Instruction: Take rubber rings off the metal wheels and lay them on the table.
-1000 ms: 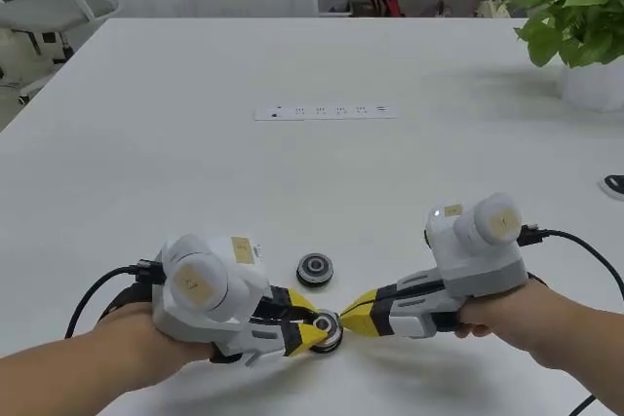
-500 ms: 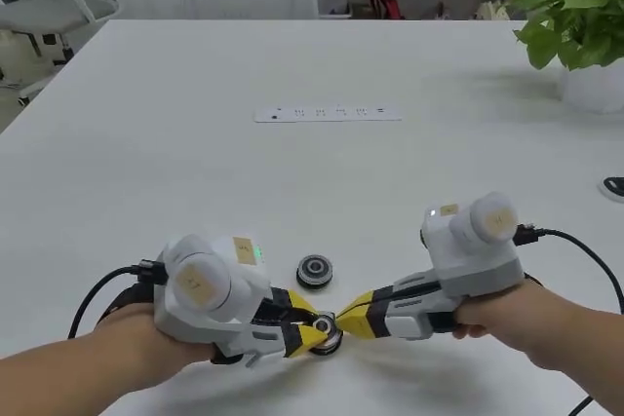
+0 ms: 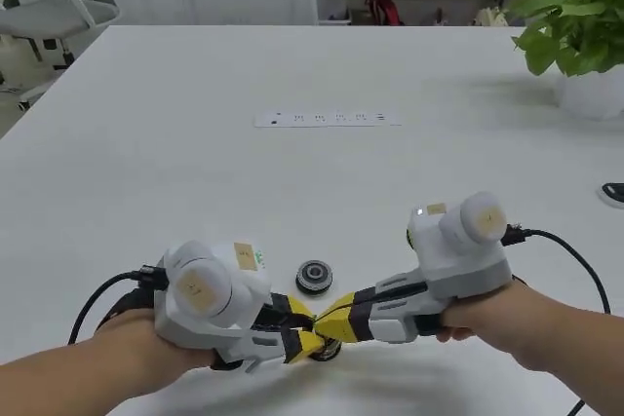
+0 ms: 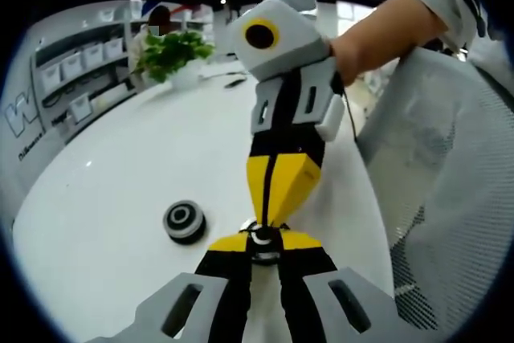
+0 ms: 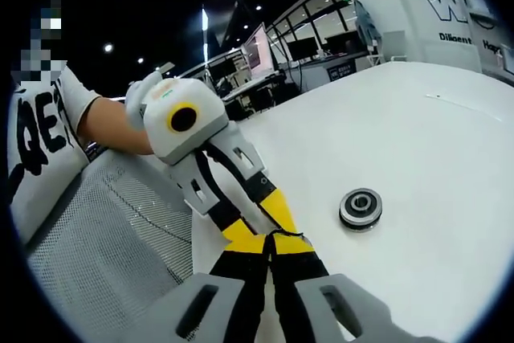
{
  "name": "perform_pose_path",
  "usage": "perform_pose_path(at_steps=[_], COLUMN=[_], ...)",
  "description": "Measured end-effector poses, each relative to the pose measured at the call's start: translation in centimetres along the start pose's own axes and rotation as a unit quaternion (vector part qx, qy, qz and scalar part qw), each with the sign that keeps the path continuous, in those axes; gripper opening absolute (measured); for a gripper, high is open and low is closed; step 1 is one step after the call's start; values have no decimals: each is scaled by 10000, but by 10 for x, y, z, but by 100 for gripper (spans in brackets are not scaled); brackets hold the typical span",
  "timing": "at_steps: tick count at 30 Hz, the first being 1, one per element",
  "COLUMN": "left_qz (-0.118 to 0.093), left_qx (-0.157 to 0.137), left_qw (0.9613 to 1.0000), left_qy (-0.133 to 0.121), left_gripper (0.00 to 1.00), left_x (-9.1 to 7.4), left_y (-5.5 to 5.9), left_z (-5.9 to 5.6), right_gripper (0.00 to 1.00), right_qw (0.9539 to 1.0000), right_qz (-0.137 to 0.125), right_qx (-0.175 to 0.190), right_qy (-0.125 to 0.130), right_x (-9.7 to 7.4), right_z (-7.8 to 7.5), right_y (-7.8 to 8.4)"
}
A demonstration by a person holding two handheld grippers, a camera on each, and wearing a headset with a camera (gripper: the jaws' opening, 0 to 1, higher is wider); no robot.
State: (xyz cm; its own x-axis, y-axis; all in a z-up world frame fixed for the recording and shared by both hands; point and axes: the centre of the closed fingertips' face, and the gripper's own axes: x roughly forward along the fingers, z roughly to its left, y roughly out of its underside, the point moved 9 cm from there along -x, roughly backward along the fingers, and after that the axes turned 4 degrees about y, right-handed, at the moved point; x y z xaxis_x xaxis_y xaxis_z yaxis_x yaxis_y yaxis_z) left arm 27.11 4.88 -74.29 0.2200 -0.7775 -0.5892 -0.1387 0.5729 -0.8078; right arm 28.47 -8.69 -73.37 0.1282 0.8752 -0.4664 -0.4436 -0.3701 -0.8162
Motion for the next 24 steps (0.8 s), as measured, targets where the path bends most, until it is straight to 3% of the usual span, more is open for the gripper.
perform_pose_path(at_steps=[9,24], left_qz=[30,13], left_qx=[19,27], left_qw=[10000,10000], left_qy=[1,43], left_gripper=[12,14], left_x=[0,-2], left_y=[-1,-1], left_z=[0,0], right_gripper=[0,0], right_qw=[9998,9997], right_qz=[44,50], right_qx=[82,110], right_qy=[188,189], right_x=[-7,-6], right_z=[-6,-6], right_y=[7,6])
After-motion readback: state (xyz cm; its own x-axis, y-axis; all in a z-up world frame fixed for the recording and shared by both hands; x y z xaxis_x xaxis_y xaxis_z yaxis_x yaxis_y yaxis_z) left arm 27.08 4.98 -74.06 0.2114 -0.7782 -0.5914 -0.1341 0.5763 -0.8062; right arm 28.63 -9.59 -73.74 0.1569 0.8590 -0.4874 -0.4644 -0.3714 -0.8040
